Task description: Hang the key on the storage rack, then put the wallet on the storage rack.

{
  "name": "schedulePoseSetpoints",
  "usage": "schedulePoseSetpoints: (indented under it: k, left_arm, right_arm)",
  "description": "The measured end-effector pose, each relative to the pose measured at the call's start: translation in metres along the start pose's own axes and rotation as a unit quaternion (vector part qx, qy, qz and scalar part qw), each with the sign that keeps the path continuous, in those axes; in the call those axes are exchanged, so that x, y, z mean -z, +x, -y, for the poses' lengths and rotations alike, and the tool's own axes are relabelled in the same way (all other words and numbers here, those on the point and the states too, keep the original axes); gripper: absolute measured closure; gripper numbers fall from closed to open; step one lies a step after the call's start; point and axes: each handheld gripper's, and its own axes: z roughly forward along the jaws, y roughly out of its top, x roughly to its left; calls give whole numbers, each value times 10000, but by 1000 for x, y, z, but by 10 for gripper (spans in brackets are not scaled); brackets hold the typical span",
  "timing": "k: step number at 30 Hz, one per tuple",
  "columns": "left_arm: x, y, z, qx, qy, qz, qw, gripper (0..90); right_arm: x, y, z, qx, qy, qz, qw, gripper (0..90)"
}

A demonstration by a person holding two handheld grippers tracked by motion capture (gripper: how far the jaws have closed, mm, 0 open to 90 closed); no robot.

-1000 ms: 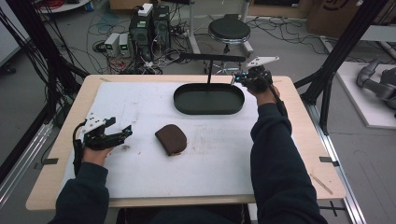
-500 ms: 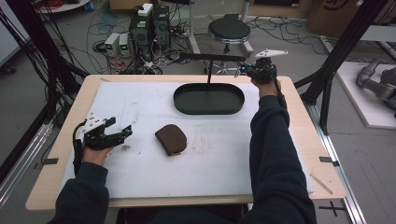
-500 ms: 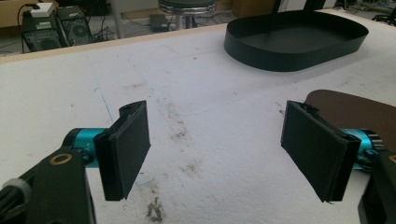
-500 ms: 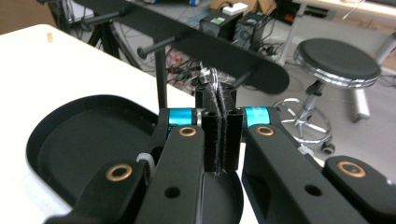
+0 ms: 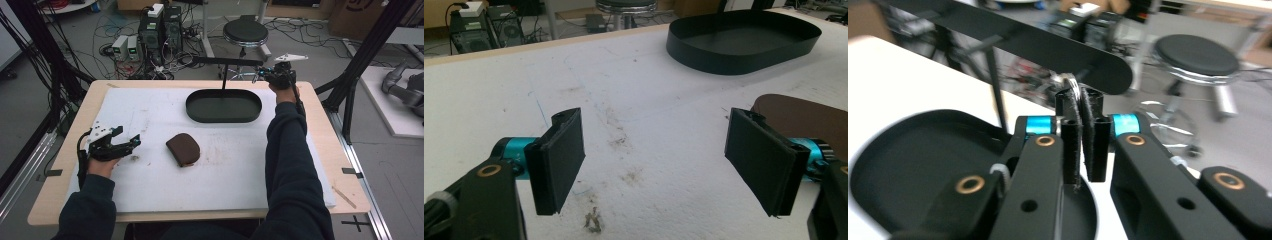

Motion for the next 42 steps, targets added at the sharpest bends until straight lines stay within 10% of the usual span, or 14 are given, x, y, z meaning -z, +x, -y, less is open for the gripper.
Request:
schedulePoseSetpoints:
  k: [4, 7, 19, 28, 42]
  left_arm:
    - [0, 0, 0, 4, 11, 0, 10000, 237]
    - [0, 1, 0, 27, -5, 10, 10000, 237]
    - [3, 1, -2, 224, -269, 159, 9993, 251]
    - [7, 2, -3, 393, -410, 87, 9983, 229]
    - [4, -2, -4, 255, -313, 193, 9990, 230]
  right_arm:
    - [-5, 5, 0, 213, 117, 360, 9991, 838]
    - [-2, 8, 0, -46, -6, 832, 9965, 525]
    - [60, 25, -3, 492, 56, -255, 9984, 350]
    - [93, 58, 44, 672, 551, -490, 9950, 194]
    - [93, 97, 92, 739, 408, -655, 9943, 194]
